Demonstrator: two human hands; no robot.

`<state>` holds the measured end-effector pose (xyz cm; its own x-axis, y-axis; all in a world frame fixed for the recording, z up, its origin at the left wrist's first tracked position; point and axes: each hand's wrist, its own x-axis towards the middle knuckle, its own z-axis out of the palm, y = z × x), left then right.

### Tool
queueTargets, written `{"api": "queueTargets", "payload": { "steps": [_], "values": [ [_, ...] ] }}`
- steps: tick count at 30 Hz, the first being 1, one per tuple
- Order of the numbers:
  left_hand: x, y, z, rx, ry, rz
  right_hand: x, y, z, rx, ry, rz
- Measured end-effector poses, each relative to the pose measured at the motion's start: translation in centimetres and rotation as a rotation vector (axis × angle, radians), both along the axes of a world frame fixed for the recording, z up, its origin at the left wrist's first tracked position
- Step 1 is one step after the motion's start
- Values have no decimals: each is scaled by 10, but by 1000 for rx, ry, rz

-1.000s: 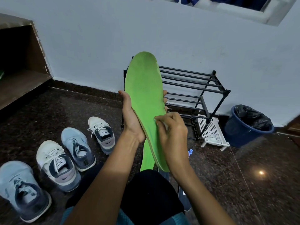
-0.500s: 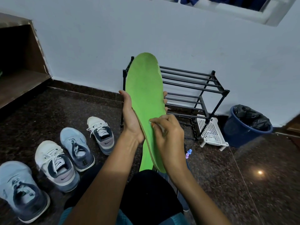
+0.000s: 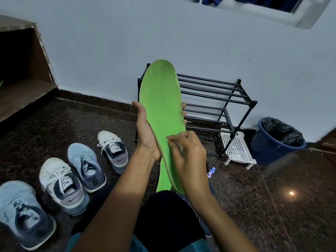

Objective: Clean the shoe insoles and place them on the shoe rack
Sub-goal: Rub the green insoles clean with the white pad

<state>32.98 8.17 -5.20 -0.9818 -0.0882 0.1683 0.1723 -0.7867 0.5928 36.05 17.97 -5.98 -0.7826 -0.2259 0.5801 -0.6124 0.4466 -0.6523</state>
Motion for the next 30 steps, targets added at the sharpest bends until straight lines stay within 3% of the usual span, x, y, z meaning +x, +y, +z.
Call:
{"api": "queueTargets", "payload": {
  "steps": [4,12,17,20,25,30],
  "values": [
    [0,0,-1,-15,-8,10,-12,5,0,17,-4,-87],
    [0,-3,1,31,-5,34,21,-4,-3,-90,-51,88],
    [-1,-1,0,50,-19,-6,8,1,-3,5,18,-34],
    [-3,-1,-1,43,-23,-3,-5,6,3,-55,-53,-50],
    [-2,-3,1,-78,-119,16,-10,5,7,-74,-28,-74],
    [3,2,3,-172,-140,-142,-17,3,10,-106,-13,-132]
  ]
}}
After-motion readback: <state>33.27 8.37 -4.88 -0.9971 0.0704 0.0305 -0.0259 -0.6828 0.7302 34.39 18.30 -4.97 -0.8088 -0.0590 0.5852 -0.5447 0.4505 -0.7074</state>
